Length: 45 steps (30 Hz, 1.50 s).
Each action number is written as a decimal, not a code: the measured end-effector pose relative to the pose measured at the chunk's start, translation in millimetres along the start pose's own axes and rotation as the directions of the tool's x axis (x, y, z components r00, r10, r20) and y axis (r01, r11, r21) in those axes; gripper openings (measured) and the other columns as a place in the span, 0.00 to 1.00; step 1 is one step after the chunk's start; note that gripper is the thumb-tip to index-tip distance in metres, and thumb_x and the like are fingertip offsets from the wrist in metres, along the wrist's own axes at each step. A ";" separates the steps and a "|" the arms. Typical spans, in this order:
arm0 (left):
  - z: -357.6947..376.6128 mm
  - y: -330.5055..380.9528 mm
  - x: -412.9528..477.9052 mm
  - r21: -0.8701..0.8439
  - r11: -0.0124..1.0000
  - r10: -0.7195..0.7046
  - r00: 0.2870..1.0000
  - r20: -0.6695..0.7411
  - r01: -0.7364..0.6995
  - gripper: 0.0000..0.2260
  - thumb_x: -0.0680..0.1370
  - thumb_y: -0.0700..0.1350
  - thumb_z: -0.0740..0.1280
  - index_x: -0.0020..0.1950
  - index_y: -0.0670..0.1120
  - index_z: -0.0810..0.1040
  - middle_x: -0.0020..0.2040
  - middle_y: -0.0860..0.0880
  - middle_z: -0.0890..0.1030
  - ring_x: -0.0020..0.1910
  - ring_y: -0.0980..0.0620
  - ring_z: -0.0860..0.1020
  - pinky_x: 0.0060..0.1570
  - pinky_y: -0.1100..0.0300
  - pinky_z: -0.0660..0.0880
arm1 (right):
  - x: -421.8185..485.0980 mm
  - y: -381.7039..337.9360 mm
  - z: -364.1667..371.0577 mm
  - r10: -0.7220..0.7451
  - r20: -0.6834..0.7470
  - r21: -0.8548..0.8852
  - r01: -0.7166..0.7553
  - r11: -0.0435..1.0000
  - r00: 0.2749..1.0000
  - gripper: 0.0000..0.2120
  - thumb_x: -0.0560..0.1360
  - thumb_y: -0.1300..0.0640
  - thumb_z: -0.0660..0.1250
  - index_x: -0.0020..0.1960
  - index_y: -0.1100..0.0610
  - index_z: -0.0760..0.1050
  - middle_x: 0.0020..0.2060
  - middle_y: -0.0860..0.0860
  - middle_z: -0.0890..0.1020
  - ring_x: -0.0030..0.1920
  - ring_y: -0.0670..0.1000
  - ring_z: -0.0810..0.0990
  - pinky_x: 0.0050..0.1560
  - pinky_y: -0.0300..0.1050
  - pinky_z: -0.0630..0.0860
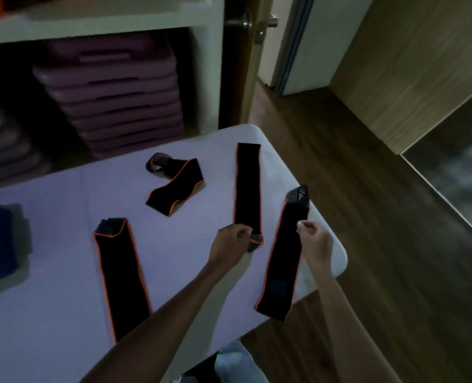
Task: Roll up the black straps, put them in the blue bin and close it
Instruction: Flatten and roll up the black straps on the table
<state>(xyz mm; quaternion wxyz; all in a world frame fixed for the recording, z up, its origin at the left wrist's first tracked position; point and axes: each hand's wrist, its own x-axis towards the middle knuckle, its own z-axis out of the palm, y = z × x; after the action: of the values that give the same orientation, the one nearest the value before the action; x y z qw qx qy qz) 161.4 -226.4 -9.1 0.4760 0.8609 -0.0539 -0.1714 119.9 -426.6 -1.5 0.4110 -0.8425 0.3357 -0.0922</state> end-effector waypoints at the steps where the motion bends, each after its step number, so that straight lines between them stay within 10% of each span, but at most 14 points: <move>1: 9.4 12.6 11.8 0.002 1.000 0.023 0.999 0.024 -0.023 0.09 0.77 0.47 0.63 0.50 0.47 0.81 0.45 0.51 0.83 0.44 0.54 0.80 0.47 0.60 0.77 | 15.2 2.7 -3.2 0.046 -0.027 0.034 -0.045 0.998 0.999 0.09 0.76 0.54 0.66 0.50 0.59 0.81 0.45 0.56 0.85 0.48 0.57 0.82 0.45 0.43 0.73; 10: 89.4 63.6 108.6 0.071 0.993 -0.103 0.990 0.097 0.096 0.14 0.73 0.46 0.67 0.31 0.50 0.65 0.34 0.48 0.73 0.38 0.50 0.74 0.42 0.54 0.71 | 102.2 36.1 15.4 0.242 0.161 0.048 -0.253 0.966 0.957 0.14 0.74 0.52 0.69 0.51 0.63 0.79 0.45 0.53 0.80 0.49 0.52 0.78 0.46 0.42 0.70; 15: 111.6 60.5 124.8 0.000 0.979 -0.205 0.978 0.040 0.206 0.10 0.72 0.46 0.69 0.51 0.46 0.81 0.46 0.46 0.84 0.48 0.49 0.81 0.49 0.58 0.75 | 111.8 37.9 18.7 0.310 0.123 0.071 -0.320 0.945 0.943 0.15 0.73 0.54 0.70 0.56 0.61 0.79 0.50 0.53 0.82 0.52 0.54 0.81 0.47 0.42 0.71; 26: 83.8 66.9 107.1 -0.493 0.849 -0.216 0.976 0.006 0.191 0.05 0.73 0.41 0.70 0.48 0.45 0.82 0.48 0.43 0.84 0.50 0.44 0.82 0.56 0.49 0.78 | 95.4 25.5 0.6 0.296 0.341 0.491 -0.438 0.753 0.892 0.12 0.73 0.62 0.70 0.55 0.65 0.79 0.36 0.52 0.81 0.31 0.44 0.75 0.34 0.35 0.71; 37: -44.2 124.7 22.9 -0.766 0.618 -0.082 0.954 -0.287 -0.178 0.06 0.73 0.40 0.71 0.49 0.46 0.83 0.49 0.43 0.84 0.50 0.47 0.81 0.59 0.49 0.75 | 21.6 -133.6 -53.4 -0.109 0.406 0.765 -0.273 0.583 0.907 0.07 0.72 0.68 0.70 0.48 0.62 0.82 0.42 0.57 0.84 0.41 0.51 0.78 0.44 0.42 0.73; 45: -168.7 175.2 -38.2 -0.404 0.754 0.038 0.648 -0.760 -0.518 0.10 0.74 0.43 0.70 0.54 0.44 0.81 0.48 0.47 0.84 0.46 0.56 0.82 0.51 0.62 0.79 | -42.4 -285.8 -55.9 -0.429 0.192 0.835 0.082 0.543 0.882 0.09 0.71 0.70 0.70 0.45 0.58 0.82 0.38 0.50 0.86 0.42 0.48 0.84 0.52 0.43 0.79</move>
<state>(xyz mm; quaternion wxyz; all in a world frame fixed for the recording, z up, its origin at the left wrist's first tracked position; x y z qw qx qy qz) 196.4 -176.3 229.4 0.7221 0.6442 0.0508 0.2472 203.7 -309.8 255.3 0.7853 -0.6035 0.0417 -0.1317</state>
